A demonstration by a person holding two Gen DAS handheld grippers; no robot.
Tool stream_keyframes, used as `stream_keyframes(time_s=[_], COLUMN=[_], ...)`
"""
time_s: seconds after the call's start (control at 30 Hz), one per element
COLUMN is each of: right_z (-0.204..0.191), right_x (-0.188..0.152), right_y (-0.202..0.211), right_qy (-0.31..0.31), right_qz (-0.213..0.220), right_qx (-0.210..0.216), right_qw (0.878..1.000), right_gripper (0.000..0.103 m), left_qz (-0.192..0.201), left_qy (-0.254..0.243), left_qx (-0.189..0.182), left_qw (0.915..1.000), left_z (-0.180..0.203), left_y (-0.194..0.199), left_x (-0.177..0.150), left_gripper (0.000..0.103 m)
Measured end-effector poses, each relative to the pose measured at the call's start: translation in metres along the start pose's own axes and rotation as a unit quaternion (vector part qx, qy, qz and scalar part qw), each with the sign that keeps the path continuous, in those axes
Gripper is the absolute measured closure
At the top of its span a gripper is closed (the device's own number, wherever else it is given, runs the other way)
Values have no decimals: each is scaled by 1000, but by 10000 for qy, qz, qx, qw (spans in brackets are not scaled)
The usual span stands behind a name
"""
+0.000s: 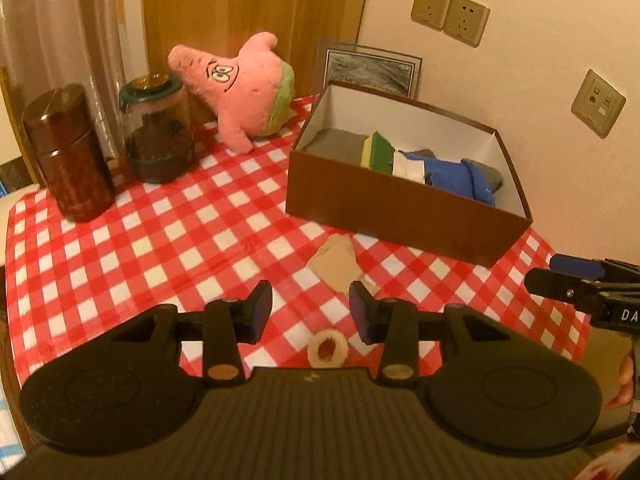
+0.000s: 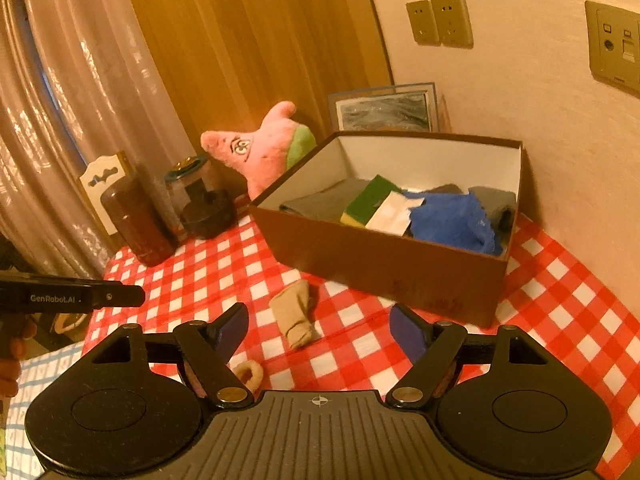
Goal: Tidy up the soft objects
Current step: 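Move both open tools back from the box to the ring and sock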
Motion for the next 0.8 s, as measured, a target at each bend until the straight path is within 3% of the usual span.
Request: stream_keyframes(time_s=[0.8], right_z=[-27], right_x=[-49], right_y=[-19], right_qy=[534], right_qz=[-678], right_qx=[-4], right_qw=[9963], right_gripper=[25], left_qz=[-526], left_qy=[237], left_qx=[-105], left_qw=[9983], left_z=[0], left_y=[-8], left_x=[-64], left_gripper=[63])
Point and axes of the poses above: each gripper's, at about its wrist camera, not at the fingertips, and y roughly against the way its jaws point, z to its right, x to its top, the point moved 3 cm from there along -y, roughly the way its jaws point, and after that the axes turned 4 degrees about -z, right-handed, at the moved point
